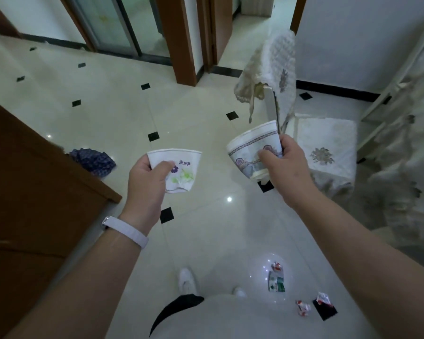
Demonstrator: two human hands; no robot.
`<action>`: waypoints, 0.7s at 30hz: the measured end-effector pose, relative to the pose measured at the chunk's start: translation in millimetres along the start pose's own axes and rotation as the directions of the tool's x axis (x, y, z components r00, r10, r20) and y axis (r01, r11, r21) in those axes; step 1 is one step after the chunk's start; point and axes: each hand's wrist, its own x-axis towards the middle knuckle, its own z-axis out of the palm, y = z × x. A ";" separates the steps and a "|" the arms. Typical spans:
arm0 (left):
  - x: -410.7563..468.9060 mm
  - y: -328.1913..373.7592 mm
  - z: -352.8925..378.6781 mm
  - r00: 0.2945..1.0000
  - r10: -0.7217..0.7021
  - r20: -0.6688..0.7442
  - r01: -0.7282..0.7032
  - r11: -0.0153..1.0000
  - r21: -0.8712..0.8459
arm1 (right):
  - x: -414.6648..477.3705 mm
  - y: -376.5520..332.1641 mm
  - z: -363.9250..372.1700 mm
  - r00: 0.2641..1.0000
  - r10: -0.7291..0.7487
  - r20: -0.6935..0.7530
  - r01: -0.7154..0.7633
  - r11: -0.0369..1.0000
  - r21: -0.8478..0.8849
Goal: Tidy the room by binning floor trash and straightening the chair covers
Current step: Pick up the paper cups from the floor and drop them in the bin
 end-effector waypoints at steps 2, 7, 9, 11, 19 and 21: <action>27.0 1.4 -2.4 1.000 -0.006 0.002 0.006 1.000 -0.006 | 18.3 -2.5 19.0 1.000 -0.001 0.000 0.001 1.000 -0.028; 113.3 4.1 -7.0 0.998 -0.037 0.057 0.038 0.999 -0.017 | 74.3 -14.5 72.9 0.999 0.011 -0.050 -0.015 0.997 -0.075; 155.9 13.0 -12.2 0.996 -0.046 0.078 0.048 0.999 -0.019 | 97.1 -23.1 97.0 0.996 0.016 -0.088 -0.024 0.996 -0.089; 197.4 27.5 -20.6 0.995 -0.045 0.092 0.048 0.998 -0.037 | 119.8 -34.9 122.7 0.995 0.013 -0.100 -0.024 0.995 -0.101; 334.1 65.8 -40.3 0.988 -0.045 0.145 0.057 0.995 -0.080 | 196.9 -77.7 212.9 0.985 -0.043 -0.169 0.024 0.993 -0.111; 355.8 68.5 -33.9 0.983 -0.059 0.173 0.076 0.992 -0.096 | 208.6 -79.2 222.6 0.983 -0.038 -0.179 0.017 0.993 -0.116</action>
